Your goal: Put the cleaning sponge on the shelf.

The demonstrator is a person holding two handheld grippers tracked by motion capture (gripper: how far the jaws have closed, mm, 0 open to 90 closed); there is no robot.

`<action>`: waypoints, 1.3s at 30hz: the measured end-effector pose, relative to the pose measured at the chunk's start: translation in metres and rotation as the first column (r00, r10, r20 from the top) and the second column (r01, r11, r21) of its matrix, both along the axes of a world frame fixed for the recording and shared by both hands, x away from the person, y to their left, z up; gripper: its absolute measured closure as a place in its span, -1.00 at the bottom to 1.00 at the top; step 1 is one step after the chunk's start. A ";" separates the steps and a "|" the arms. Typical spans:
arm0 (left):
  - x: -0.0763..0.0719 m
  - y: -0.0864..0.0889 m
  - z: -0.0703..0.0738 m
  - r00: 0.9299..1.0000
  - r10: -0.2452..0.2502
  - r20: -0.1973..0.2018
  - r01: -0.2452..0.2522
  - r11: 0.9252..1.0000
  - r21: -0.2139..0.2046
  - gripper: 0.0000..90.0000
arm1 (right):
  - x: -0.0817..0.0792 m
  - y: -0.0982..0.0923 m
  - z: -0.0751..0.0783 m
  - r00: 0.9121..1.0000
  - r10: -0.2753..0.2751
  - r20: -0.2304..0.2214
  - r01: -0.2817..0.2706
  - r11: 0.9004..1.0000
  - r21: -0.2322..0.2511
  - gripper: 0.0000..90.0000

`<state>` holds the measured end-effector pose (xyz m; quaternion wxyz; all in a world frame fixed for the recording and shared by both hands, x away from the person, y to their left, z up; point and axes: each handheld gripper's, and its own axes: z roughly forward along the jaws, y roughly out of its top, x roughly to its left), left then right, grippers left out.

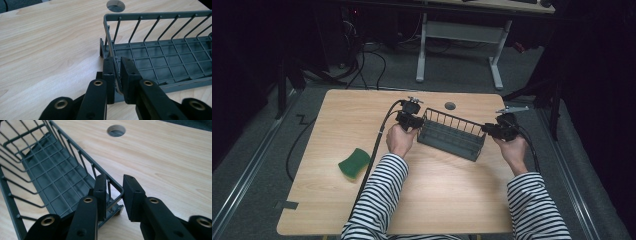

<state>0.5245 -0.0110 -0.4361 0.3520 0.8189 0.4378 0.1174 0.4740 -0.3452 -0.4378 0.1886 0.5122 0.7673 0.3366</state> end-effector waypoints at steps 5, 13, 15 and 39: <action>-0.011 0.017 0.000 1.000 0.003 -0.013 -0.003 1.000 -0.011 0.85 | -0.013 0.013 0.002 0.999 0.047 -0.012 -0.047 0.999 -0.014 0.64; -0.040 0.045 -0.001 1.000 0.001 -0.005 -0.001 1.000 -0.014 0.85 | -0.040 0.035 0.000 0.995 0.101 -0.006 -0.101 0.995 0.015 0.61; -0.047 0.051 -0.001 1.000 0.003 -0.003 -0.003 1.000 -0.013 0.85 | -0.046 0.040 0.000 0.994 0.114 -0.004 -0.114 0.993 0.014 0.61; -0.088 0.100 -0.001 0.998 0.063 0.027 -0.060 0.996 -0.070 0.28 | -0.072 0.077 -0.007 0.982 0.190 0.026 -0.190 0.981 0.037 0.14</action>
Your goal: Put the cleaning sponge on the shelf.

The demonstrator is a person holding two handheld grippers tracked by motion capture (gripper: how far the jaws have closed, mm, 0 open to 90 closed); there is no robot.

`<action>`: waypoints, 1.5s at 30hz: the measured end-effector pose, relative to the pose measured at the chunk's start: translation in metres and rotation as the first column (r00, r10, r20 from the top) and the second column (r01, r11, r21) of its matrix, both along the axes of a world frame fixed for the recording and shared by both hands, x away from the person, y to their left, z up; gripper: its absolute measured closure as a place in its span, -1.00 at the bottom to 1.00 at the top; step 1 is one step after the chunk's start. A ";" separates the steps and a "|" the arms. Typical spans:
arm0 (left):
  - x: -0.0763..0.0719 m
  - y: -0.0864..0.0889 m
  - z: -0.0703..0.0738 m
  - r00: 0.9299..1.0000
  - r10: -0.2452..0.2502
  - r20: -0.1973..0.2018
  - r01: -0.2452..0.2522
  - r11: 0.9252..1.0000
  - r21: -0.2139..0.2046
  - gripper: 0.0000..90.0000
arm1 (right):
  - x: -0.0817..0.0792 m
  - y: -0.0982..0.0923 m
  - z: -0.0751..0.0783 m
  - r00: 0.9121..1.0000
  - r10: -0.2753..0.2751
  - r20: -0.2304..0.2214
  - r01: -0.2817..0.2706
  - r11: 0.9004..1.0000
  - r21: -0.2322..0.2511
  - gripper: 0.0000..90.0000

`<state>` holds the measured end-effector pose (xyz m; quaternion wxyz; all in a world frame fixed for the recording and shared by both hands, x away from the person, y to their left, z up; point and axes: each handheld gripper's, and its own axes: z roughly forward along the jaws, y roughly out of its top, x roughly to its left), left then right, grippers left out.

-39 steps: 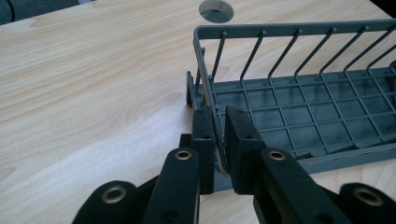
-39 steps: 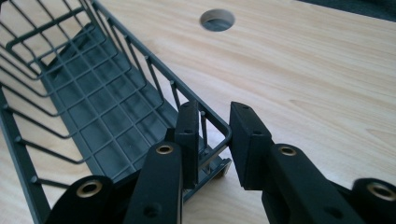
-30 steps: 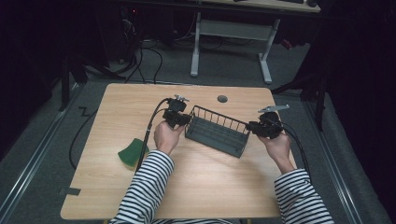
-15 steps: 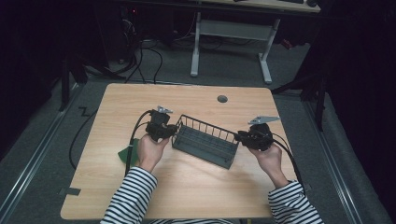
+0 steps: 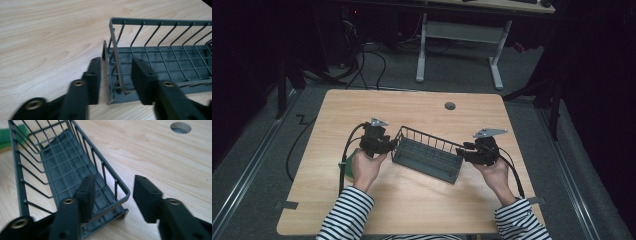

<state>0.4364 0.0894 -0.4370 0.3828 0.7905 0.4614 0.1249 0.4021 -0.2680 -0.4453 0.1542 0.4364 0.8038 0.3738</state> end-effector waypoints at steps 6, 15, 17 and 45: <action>-0.008 0.019 0.001 0.999 0.017 0.035 -0.015 0.998 -0.053 -0.14 | -0.006 -0.006 0.008 0.999 -0.023 0.039 0.020 0.997 0.076 -0.08; -0.022 0.049 -0.001 0.996 0.047 0.072 -0.041 0.996 -0.078 -0.22 | -0.028 -0.021 0.017 0.985 -0.086 0.147 0.063 0.985 0.160 -0.08; -0.026 0.055 -0.003 0.996 0.045 0.081 -0.040 0.997 -0.058 -0.25 | -0.033 -0.029 0.015 0.984 -0.110 0.140 0.085 0.981 0.172 -0.08; -0.046 0.119 -0.057 0.998 0.050 0.036 -0.054 0.992 0.110 -0.50 | -0.065 -0.079 -0.083 0.952 -0.296 0.084 0.301 0.952 -0.056 -0.16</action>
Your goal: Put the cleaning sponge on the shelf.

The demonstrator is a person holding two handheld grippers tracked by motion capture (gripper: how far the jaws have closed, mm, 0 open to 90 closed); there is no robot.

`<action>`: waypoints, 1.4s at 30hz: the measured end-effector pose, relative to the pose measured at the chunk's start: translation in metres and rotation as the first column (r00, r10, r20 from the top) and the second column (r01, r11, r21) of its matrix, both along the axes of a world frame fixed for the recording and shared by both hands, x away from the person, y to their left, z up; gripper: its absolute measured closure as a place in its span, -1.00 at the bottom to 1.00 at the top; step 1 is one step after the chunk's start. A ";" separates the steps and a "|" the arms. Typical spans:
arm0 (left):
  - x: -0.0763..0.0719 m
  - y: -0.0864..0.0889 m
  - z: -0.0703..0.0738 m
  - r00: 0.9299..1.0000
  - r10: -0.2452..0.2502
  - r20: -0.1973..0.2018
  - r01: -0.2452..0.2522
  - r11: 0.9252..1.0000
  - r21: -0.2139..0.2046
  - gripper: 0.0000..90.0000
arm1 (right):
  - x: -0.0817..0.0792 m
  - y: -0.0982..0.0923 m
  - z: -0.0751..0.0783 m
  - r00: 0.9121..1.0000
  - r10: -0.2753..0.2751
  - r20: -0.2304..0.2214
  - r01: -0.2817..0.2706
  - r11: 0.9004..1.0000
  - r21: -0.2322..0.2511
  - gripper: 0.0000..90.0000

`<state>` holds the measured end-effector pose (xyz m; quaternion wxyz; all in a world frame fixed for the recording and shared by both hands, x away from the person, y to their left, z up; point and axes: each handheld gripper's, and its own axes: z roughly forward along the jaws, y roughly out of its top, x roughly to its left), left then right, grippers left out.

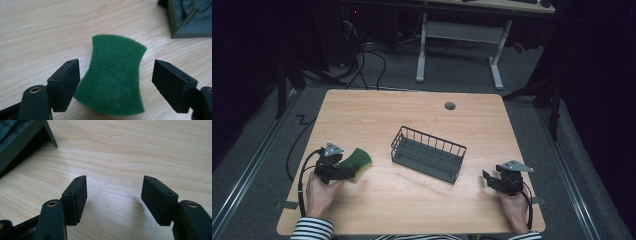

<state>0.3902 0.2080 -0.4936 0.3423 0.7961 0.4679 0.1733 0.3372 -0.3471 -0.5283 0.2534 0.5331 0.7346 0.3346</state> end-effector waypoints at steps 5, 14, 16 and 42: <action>0.006 -0.003 -0.007 1.000 -0.017 -0.009 0.017 1.000 0.019 -0.53 | 0.006 -0.002 -0.001 0.998 -0.021 -0.053 0.021 1.000 0.007 -0.22; 0.011 -0.007 -0.014 0.999 -0.037 -0.030 0.038 0.999 0.036 -0.57 | 0.007 0.001 -0.002 0.998 -0.022 -0.053 0.021 1.000 -0.016 -0.25; 0.011 -0.008 -0.014 0.999 -0.037 -0.031 0.038 0.998 0.041 -0.57 | 0.007 0.001 -0.002 0.998 -0.023 -0.054 0.022 1.000 -0.017 -0.25; 0.017 -0.008 -0.021 0.998 -0.033 -0.055 0.037 0.998 0.060 -0.41 | 0.006 0.001 -0.002 0.998 -0.019 -0.054 0.019 1.000 -0.019 -0.28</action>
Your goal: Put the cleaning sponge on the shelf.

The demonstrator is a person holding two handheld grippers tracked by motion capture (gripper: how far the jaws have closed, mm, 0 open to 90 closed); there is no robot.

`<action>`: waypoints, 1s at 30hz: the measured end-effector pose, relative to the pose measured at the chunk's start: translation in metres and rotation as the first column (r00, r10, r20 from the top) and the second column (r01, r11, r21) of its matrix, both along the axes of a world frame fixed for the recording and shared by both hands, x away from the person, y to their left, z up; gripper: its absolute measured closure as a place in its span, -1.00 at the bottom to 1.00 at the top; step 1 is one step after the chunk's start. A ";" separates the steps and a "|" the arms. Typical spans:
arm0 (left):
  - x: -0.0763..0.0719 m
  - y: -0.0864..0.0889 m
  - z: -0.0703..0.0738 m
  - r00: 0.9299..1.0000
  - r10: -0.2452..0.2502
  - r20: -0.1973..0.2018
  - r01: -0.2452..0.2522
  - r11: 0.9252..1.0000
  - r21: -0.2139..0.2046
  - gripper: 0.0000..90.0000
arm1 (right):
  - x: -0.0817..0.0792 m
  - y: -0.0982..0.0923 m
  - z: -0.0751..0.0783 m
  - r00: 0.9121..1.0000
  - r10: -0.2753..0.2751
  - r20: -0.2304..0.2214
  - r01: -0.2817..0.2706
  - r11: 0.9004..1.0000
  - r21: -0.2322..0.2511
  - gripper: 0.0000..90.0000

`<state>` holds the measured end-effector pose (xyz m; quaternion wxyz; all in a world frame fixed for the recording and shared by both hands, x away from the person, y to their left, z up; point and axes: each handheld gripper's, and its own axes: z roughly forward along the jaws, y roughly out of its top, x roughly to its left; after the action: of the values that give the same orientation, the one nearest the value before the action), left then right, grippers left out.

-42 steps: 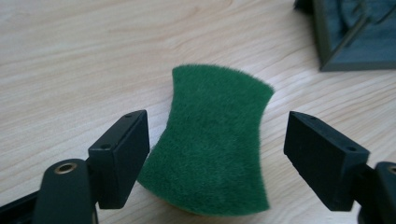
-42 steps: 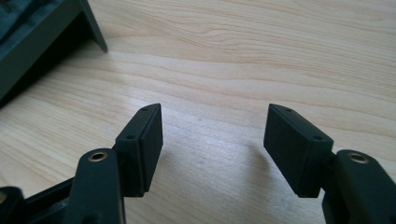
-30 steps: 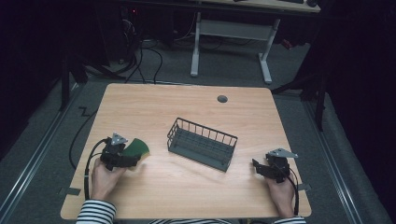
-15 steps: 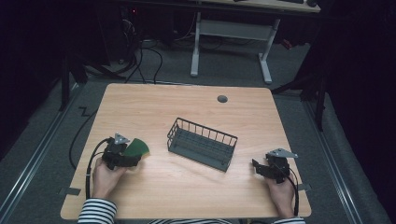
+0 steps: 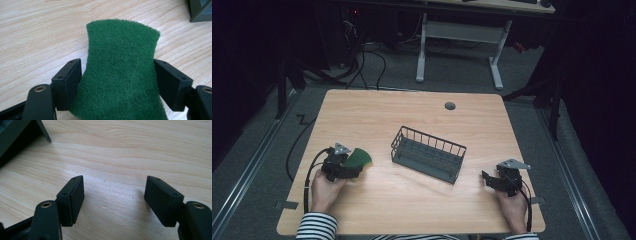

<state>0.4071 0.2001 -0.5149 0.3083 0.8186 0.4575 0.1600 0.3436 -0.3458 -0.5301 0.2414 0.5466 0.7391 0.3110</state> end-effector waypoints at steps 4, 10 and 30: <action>0.000 0.000 0.000 1.000 0.004 0.000 -0.004 1.000 -0.004 -0.40 | 0.000 0.000 0.000 1.000 0.000 0.000 0.000 1.000 0.000 -0.28; -0.002 0.001 0.001 1.000 0.007 -0.001 -0.007 1.000 -0.024 -0.39 | 0.000 0.000 0.000 1.000 -0.001 0.000 0.001 1.000 0.000 -0.28; -0.013 -0.002 0.035 1.000 0.001 0.031 0.003 0.993 -0.120 -0.39 | 0.000 0.000 0.000 1.000 0.002 -0.001 -0.002 1.000 0.002 -0.30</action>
<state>0.3937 0.1983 -0.4796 0.3642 0.7961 0.4611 0.1449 0.3434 -0.3454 -0.5302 0.2402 0.5461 0.7396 0.3115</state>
